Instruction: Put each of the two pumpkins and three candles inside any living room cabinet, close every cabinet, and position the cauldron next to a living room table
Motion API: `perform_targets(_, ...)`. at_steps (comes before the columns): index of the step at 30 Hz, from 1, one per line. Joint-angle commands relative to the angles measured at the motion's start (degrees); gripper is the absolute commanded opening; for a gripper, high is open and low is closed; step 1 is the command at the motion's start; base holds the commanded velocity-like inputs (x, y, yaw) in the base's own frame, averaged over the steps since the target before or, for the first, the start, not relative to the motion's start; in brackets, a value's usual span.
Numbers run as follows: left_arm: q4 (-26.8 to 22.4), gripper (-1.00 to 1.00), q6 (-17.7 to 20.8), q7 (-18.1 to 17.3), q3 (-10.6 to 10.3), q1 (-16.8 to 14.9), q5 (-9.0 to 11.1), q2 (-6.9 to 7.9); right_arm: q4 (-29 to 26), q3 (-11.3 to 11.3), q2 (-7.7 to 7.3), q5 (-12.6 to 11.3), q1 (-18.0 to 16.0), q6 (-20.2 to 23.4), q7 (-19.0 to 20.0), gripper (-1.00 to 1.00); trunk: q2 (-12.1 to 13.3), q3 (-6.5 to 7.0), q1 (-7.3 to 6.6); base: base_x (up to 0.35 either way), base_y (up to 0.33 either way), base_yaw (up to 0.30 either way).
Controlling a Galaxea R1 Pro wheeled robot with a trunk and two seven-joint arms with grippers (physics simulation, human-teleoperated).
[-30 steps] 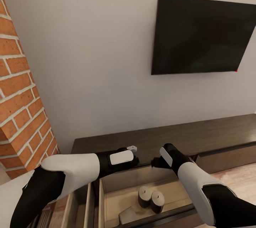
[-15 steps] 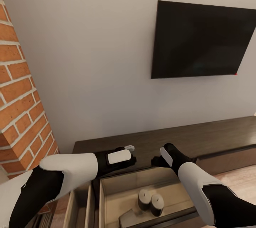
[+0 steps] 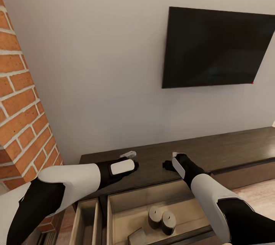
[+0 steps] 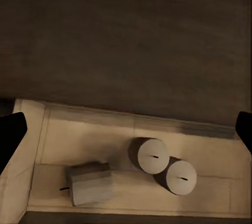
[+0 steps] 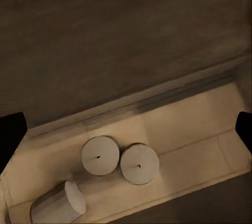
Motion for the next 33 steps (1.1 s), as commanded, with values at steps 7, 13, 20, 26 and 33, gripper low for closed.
perform_targets(7,0.1,1.00,-9.5,0.1,-0.8,-0.1,-9.7,-1.17,-0.1,0.1,0.11,2.4,0.0,-8.4,-0.5,1.00,2.8,1.20,-1.55,0.000,0.000,0.000)
perform_targets(13,-0.1,1.00,-17.9,0.0,-7.0,-0.1,-11.9,-1.44,0.2,0.1,0.13,2.6,0.0,-12.1,-0.5,1.00,5.2,2.28,-2.87,0.000,0.000,0.000)
perform_targets(20,-0.4,1.00,-30.1,-2.2,-16.3,-0.1,-12.2,-1.49,2.6,0.1,0.49,2.4,0.0,-23.2,-0.4,1.00,8.0,3.53,-4.40,0.000,0.000,0.000)
perform_targets(26,-0.3,1.00,-35.3,-2.6,-21.1,-0.1,-12.0,-1.44,7.6,0.1,0.99,2.9,0.0,-35.7,-0.5,1.00,10.4,4.61,-5.72,0.000,0.000,0.000)
perform_targets(33,-0.6,1.00,-40.8,-1.9,-27.4,-0.1,-12.0,-1.89,9.4,0.1,1.89,3.6,0.1,-40.7,-0.5,1.00,13.2,5.87,-7.26,0.000,0.000,0.000)
